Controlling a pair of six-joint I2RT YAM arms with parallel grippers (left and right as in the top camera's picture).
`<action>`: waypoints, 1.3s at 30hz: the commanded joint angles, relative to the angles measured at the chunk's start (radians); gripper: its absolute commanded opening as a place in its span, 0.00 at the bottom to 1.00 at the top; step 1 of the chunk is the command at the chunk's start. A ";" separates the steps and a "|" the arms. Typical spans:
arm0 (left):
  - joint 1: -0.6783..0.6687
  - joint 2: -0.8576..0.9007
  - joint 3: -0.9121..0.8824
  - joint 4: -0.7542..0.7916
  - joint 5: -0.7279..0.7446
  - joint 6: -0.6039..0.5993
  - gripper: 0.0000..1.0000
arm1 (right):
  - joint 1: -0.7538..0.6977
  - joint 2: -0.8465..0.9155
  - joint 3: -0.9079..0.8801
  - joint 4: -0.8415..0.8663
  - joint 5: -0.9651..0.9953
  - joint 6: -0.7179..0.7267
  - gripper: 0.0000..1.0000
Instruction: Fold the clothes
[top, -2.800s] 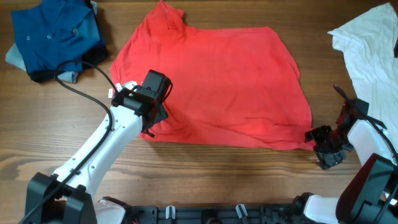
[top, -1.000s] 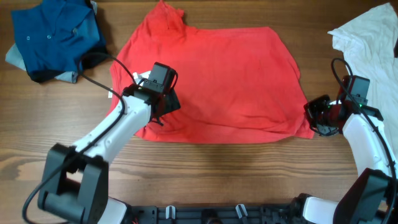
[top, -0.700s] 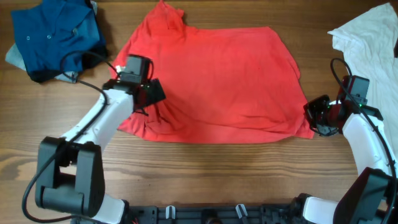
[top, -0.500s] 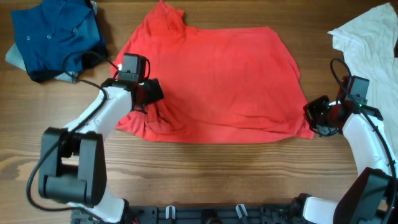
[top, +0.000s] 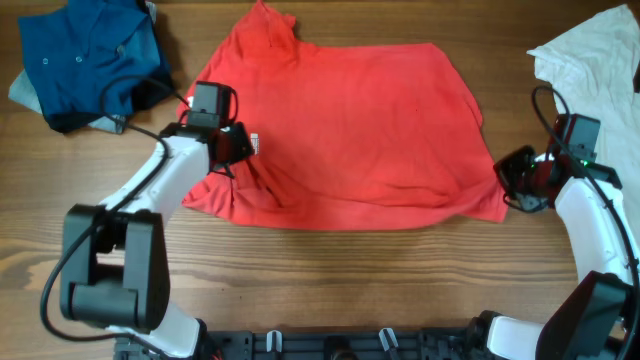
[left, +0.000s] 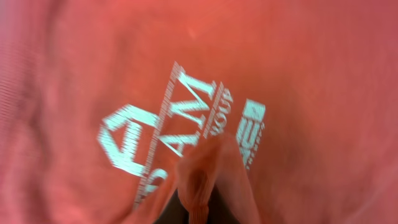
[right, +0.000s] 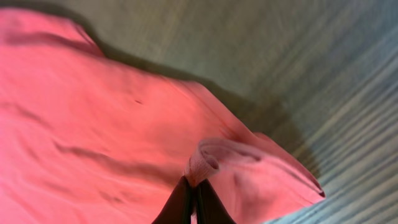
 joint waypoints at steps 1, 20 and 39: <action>0.078 -0.050 0.025 0.007 -0.033 -0.011 0.04 | 0.004 0.010 0.058 0.027 0.032 -0.022 0.04; 0.192 -0.050 0.025 0.194 -0.037 -0.033 0.07 | 0.085 0.121 0.057 0.284 -0.082 -0.018 0.04; 0.198 -0.061 0.025 0.154 -0.119 -0.028 0.93 | 0.177 0.179 0.296 0.077 0.269 -0.103 0.99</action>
